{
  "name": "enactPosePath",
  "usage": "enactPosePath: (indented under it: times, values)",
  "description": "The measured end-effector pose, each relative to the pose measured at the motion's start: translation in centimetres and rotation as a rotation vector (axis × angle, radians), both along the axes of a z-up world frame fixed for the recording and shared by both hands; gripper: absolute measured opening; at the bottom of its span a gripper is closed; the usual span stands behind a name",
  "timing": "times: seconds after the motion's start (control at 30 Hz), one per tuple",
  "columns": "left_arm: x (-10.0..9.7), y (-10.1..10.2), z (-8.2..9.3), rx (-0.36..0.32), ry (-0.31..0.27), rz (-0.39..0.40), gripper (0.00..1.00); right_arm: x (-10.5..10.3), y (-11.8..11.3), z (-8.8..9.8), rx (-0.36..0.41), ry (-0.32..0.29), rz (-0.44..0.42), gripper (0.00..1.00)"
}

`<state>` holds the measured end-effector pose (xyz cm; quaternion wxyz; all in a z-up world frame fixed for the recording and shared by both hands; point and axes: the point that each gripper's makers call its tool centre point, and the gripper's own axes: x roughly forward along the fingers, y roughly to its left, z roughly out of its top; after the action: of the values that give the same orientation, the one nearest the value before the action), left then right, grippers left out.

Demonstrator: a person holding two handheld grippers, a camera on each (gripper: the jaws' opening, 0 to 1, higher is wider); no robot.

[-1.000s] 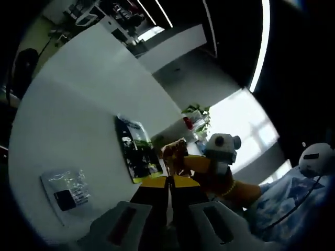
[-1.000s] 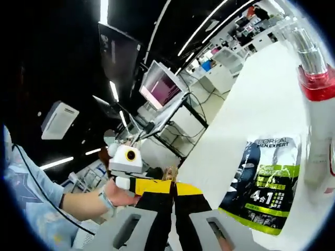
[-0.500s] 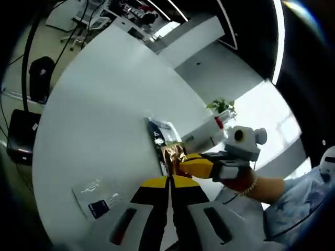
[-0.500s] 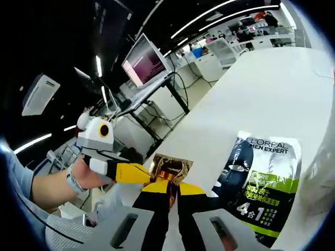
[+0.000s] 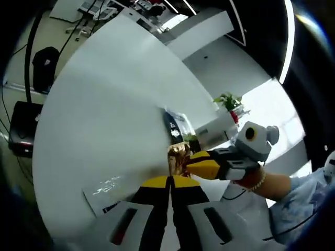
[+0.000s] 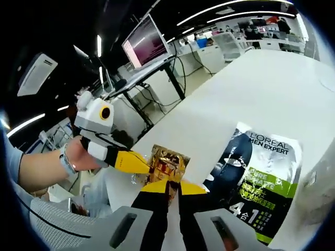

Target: Arrange the skincare products in the storage area until every visible bottle or jar stands upright without overlapping.

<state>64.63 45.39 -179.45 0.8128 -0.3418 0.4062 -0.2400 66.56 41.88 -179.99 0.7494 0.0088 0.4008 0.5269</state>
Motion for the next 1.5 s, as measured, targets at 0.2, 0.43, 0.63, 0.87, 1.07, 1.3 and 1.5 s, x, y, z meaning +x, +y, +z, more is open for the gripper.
enactPosePath:
  times: [0.2,0.43,0.63,0.87,1.07,1.3,1.5]
  values:
    - [0.6,0.3,-0.7,0.040,0.013,-0.049,0.00,0.5,-0.9,-0.5,-0.035,-0.019,-0.017,0.00]
    - [0.6,0.4,-2.0,0.128,0.042,-0.134,0.00,0.6,-1.0,-0.3,-0.026,-0.030,-0.031,0.00]
    - [0.9,0.4,-1.8,0.116,0.039,-0.100,0.00,-0.4,0.1,-1.4,-0.064,-0.042,0.019,0.00]
    - [0.3,0.4,-2.0,0.094,0.030,-0.036,0.00,-0.5,0.5,-2.1,-0.082,-0.037,0.012,0.00]
    - [1.1,2.3,-0.9,0.180,-0.044,0.047,0.00,-0.5,0.4,-2.1,-0.099,-0.077,0.042,0.00]
    - [1.2,1.0,0.0,0.216,-0.097,-0.015,0.00,-0.4,0.3,-2.0,-0.099,-0.078,0.041,0.00]
    - [1.3,0.9,1.3,0.211,-0.136,-0.006,0.00,0.1,-0.2,-0.4,-0.050,-0.104,0.020,0.00]
